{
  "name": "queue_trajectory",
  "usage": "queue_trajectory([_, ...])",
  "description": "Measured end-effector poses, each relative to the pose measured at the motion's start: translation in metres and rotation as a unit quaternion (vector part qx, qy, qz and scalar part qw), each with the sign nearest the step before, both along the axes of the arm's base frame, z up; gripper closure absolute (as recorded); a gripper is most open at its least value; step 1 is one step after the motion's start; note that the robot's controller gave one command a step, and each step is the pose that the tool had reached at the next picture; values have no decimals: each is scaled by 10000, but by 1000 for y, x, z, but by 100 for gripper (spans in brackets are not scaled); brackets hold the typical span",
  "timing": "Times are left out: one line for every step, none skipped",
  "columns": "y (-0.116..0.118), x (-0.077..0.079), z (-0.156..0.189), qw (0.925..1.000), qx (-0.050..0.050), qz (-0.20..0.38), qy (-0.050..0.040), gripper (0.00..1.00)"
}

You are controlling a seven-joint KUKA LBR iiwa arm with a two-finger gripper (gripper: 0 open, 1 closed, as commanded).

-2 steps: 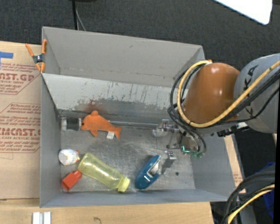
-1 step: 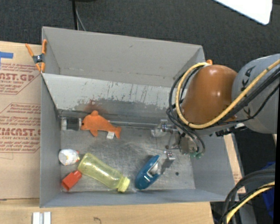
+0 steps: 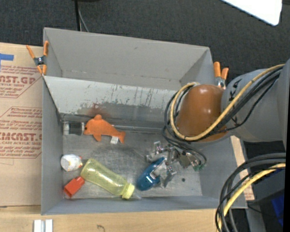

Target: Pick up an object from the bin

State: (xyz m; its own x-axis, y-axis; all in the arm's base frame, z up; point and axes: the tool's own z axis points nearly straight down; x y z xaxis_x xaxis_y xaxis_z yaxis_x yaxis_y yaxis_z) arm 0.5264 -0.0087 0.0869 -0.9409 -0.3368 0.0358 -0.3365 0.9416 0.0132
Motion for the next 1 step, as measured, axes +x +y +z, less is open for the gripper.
queue_trajectory([0,0,0,10000,1,1,0,100])
